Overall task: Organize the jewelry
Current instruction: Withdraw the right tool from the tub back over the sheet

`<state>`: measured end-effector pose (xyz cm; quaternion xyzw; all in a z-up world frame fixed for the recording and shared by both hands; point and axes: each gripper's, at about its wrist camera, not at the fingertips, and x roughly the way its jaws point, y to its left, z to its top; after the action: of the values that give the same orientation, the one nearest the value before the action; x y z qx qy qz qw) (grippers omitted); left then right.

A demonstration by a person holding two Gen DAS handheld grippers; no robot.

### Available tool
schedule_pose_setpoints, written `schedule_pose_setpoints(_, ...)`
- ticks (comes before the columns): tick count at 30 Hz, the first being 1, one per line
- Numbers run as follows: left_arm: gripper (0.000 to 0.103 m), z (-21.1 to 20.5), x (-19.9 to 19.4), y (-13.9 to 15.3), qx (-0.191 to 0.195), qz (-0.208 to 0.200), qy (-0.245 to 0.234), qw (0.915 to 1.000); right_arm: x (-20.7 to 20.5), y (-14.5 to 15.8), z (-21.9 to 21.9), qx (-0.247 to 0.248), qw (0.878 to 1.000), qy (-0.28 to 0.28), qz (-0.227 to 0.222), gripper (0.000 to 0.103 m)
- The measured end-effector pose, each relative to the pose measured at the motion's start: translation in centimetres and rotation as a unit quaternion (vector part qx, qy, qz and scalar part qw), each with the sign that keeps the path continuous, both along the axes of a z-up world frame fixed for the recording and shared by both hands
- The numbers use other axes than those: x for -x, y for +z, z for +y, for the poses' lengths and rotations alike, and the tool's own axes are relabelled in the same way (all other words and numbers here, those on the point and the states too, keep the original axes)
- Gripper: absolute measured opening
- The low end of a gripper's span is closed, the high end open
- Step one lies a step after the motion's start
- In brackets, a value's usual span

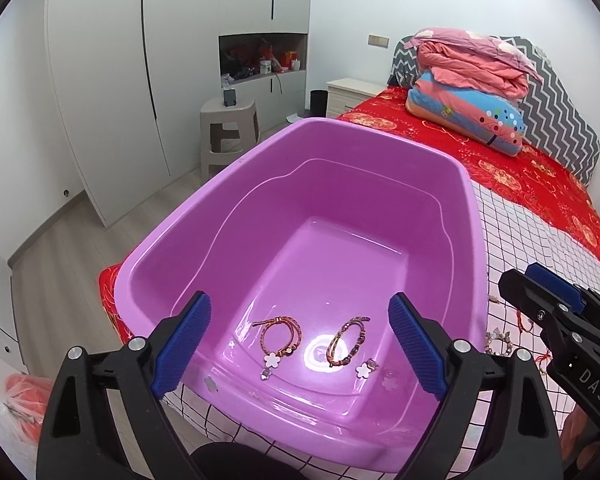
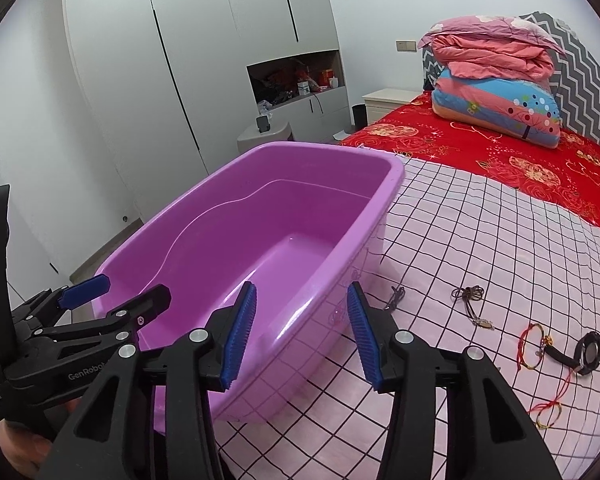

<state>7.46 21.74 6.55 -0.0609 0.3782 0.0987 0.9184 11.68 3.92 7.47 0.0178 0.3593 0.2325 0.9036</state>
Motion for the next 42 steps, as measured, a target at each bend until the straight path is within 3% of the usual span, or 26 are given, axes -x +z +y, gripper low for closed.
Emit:
schedule_pose_setpoints(9, 0.093, -1.5, 1.1, 0.5, 0.003, -0.009, -0.011, 0.9999, 1.1, -0.2, -2.2, -0.026, 0.999, -0.024, 0.003, 0.06)
schedule_pose_setpoints(16, 0.094, -3.0, 1.9, 0.9, 0.009, -0.013, -0.021, 0.9997, 2.6, -0.7, -3.7, -0.035, 0.999, -0.038, 0.009, 0.064)
schedule_pose_setpoints(25, 0.095, -6.1, 3.5, 0.8, 0.026, -0.014, -0.058, 0.9979, 6.2, -1.8, -7.8, -0.024, 0.996, -0.082, -0.007, 0.064)
schedule_pose_setpoints(42, 0.095, -14.4, 5.2, -0.2, 0.029, -0.01, -0.138, 0.9899, 12.0, -6.5, -17.0, 0.002, 0.986, -0.166, 0.019, 0.064)
